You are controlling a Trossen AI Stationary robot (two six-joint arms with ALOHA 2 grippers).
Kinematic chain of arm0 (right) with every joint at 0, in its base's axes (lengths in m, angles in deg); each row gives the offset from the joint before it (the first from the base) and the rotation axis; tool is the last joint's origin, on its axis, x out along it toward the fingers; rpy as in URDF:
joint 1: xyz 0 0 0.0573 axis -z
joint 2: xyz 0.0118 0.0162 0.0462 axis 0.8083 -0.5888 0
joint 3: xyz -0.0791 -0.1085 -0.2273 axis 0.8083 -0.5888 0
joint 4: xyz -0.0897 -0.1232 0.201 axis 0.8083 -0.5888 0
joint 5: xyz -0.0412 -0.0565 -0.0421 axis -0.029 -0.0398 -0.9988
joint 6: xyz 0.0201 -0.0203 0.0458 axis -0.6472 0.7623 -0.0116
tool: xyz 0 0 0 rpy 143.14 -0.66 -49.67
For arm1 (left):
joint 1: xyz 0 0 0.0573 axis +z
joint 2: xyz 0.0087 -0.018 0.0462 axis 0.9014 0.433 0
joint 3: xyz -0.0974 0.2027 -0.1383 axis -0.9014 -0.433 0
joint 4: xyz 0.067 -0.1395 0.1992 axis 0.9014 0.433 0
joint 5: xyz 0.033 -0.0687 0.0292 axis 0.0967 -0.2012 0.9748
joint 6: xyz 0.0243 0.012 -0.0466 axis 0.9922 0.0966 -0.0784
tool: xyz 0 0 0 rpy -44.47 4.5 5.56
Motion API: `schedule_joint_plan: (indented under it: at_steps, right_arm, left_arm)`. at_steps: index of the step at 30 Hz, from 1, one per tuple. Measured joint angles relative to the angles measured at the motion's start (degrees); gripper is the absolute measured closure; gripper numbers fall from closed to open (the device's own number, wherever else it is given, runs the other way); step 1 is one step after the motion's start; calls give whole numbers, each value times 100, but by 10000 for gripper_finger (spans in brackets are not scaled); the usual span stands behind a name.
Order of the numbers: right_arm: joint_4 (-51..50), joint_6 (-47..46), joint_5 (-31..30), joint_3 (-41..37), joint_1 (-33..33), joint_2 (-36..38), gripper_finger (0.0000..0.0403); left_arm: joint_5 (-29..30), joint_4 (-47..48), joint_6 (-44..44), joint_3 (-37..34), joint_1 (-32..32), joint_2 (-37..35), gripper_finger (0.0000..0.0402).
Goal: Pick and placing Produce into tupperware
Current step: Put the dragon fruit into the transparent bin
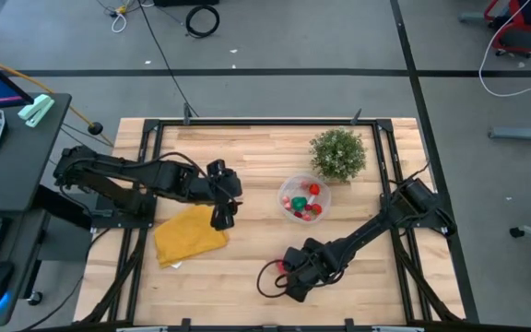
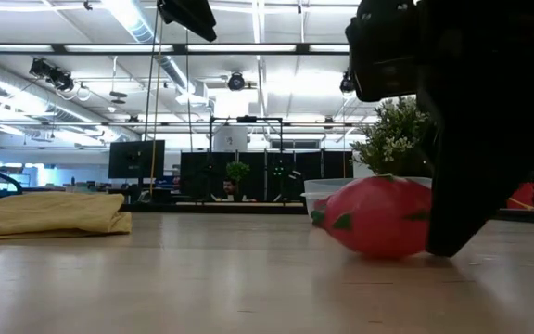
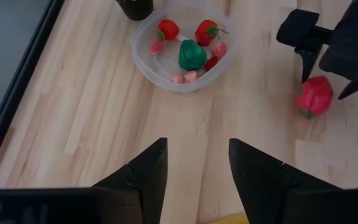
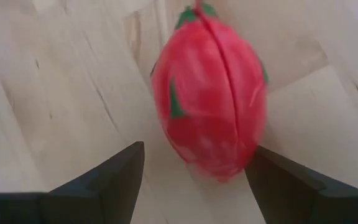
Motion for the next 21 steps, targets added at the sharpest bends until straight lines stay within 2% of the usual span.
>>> schedule_joint_plan:
  at_steps: [8, 21]
  right_arm:
    - [-24, 477, -208, -11, 9, 273, 123]
    - [11, 1465, -204, -13, 331, 258, 123]
  left_arm:
    - [2, 8, 66, 0, 22, 0, 229]
    - [4, 4, 168, 0, 17, 0, 229]
